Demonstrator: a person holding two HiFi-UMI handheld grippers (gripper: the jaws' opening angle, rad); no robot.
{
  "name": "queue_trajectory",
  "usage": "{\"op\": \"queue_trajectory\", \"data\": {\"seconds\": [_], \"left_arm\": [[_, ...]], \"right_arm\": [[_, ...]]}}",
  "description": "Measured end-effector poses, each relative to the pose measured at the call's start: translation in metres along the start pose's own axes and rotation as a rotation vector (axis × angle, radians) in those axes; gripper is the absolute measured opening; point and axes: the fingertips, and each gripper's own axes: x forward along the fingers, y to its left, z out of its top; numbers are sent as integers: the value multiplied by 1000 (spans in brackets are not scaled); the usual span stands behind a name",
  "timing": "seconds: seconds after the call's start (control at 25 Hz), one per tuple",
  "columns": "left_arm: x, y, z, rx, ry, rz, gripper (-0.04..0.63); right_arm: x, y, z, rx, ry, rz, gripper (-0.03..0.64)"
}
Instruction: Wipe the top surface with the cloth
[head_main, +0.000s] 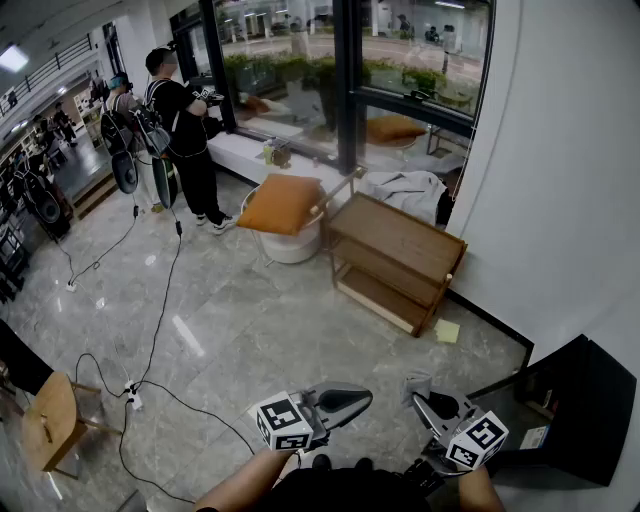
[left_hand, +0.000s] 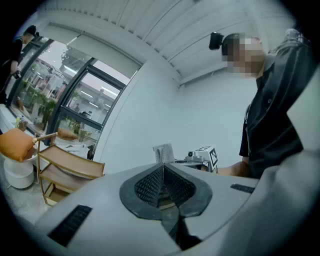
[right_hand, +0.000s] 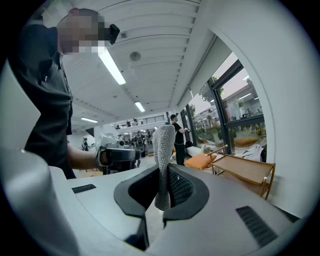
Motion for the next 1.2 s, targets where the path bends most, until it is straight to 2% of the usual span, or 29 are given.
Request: {"op": "queue_trajectory", "data": {"seconds": [0.32, 0.44, 0.68, 0.88, 1.2], "left_arm": [[16, 21, 19, 42, -28, 48, 12], [18, 23, 16, 38, -24, 53, 12], [14, 39, 6, 12, -13, 111, 12], [21, 53, 5, 25, -21, 170, 12], [22, 115, 11, 6, -22, 216, 12]], "right_arm": [[8, -20, 17, -39, -13, 31, 36], [8, -24, 17, -42, -10, 31, 37], [10, -35, 19, -24, -40, 27, 37], [8, -60, 4, -15, -14, -9, 37], [50, -108, -8, 20, 4, -15, 37]]}}
